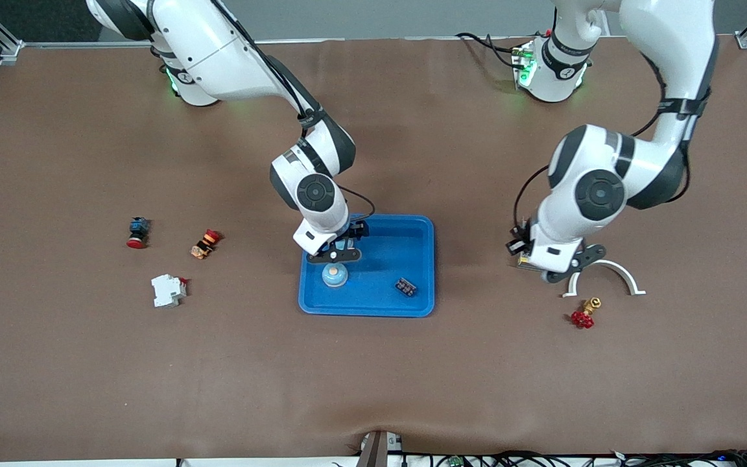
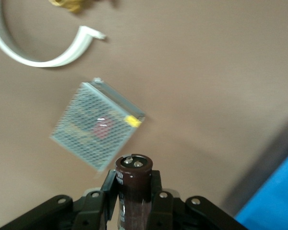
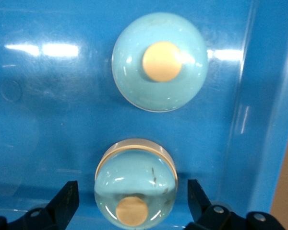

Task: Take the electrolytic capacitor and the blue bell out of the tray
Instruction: 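Lift the capacitor with the left gripper while the right gripper grasps the bell, then carry the capacitor to the power supply while the right gripper carries the bell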

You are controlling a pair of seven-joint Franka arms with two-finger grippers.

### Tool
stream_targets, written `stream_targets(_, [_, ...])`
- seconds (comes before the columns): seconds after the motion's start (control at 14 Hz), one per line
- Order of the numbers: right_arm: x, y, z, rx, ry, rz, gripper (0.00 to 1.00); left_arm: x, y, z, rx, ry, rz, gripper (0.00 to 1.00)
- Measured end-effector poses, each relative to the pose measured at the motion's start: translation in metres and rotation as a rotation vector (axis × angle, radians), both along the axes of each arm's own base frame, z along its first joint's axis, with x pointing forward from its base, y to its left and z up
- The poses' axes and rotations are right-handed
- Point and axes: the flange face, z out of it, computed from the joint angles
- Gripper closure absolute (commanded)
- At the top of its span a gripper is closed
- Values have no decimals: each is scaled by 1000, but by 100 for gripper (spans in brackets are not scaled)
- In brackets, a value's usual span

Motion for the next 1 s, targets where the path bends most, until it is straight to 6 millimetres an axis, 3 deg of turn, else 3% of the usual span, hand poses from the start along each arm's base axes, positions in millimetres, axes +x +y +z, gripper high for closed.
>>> stream_targets(0.14, [0, 1, 0, 3, -4, 1, 0, 0, 39, -3, 22, 34, -17, 100])
stream_targets(0.21, [0, 1, 0, 5, -6, 1, 5, 0, 61, -8, 34, 49, -23, 100])
stream_targets(0.36, [0, 1, 0, 5, -8, 1, 33, -3, 105, -24, 70, 83, -23, 100])
stream_targets(0.57, [1, 1, 1, 6, -9, 1, 62, -18, 148, -52, 111, 124, -5, 100])
stream_targets(0.64, [1, 2, 1, 7, -11, 0, 65, -22, 160, -60, 115, 123, 3, 100])
stream_targets(1.0, [2, 2, 2, 9, -13, 1, 64, -50, 201, -118, 74, 64, 51, 100])
